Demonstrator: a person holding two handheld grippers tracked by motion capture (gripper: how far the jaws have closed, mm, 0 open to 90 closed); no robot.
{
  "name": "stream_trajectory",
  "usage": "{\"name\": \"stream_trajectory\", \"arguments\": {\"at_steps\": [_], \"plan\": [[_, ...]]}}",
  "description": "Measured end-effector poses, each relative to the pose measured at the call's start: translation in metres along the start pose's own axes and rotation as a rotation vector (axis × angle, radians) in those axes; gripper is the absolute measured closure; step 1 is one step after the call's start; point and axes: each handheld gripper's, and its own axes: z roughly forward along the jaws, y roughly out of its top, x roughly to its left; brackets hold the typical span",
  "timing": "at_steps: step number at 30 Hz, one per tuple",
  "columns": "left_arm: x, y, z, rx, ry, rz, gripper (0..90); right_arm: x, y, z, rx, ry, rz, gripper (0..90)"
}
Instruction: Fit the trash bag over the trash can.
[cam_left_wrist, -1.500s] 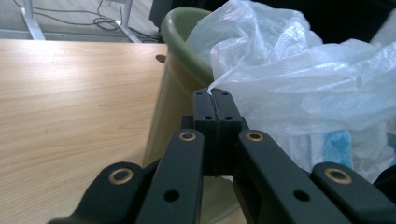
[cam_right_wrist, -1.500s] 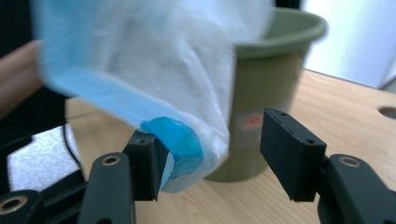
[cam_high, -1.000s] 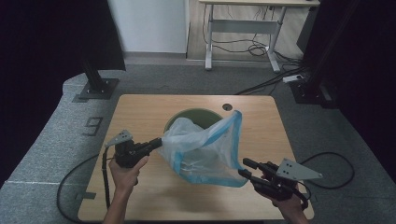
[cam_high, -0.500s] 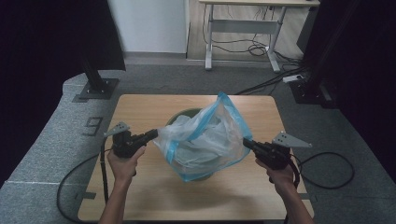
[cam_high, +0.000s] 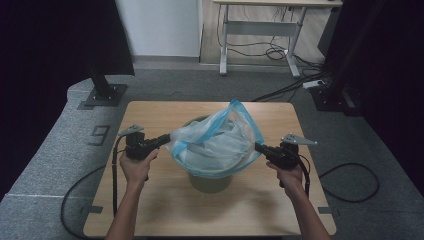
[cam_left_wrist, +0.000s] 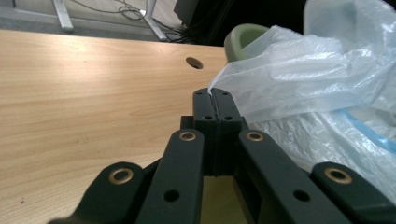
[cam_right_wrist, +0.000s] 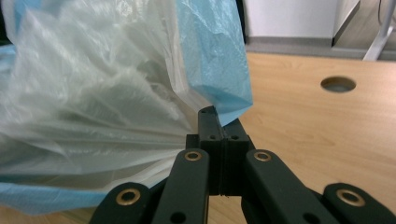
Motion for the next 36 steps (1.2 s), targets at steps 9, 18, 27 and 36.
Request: {"name": "stream_trajectory", "arguments": {"at_steps": [9, 18, 27, 36], "plan": [[0.006, -0.009, 0.001, 0.030, 0.003, -0.016, 90.0, 0.002, -0.020, 0.013, 0.081, 0.014, -0.033, 88.5], [0.009, -0.011, 0.013, 0.062, 0.014, -0.026, 90.0, 0.011, -0.034, 0.029, 0.161, 0.003, -0.065, 88.5], [0.008, -0.012, 0.013, 0.063, 0.026, -0.013, 90.0, 0.011, -0.043, 0.017, 0.089, -0.032, -0.061, 70.7], [0.006, -0.011, 0.007, 0.040, 0.026, -0.010, 90.0, 0.006, -0.033, -0.044, -0.093, -0.072, -0.013, 51.2]]}}
